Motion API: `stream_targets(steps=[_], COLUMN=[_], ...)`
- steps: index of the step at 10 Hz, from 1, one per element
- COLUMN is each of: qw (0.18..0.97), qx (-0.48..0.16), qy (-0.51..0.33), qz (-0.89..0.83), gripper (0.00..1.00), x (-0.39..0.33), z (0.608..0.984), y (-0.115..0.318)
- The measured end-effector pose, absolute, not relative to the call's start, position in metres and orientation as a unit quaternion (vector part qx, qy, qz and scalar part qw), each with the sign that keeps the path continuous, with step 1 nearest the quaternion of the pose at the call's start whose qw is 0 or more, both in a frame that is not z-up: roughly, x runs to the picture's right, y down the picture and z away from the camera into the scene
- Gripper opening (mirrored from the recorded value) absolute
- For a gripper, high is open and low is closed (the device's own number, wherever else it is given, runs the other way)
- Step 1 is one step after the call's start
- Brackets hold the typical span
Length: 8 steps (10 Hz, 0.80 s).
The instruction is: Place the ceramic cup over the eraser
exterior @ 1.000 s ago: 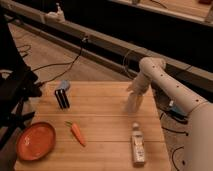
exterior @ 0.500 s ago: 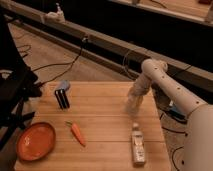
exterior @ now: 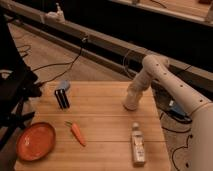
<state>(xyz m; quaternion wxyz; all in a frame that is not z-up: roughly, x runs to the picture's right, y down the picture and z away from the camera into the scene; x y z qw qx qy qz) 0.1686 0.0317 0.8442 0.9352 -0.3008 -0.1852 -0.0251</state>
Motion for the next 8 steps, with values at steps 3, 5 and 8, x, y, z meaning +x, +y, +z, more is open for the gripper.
stream_targets(steps=[3,5,8], qw=[0.926,0.915,0.896], qx=[-0.298,-0.305,-0.308], qy=[-0.220,-0.238,-0.268], qz=[-0.078,-0.112,-0.174], gripper=[0.09,0.09,0.09], x=[0.132,0.110,0.056], z=[0.808,0.790,0.771], y=[0.012,0.003,-0.024])
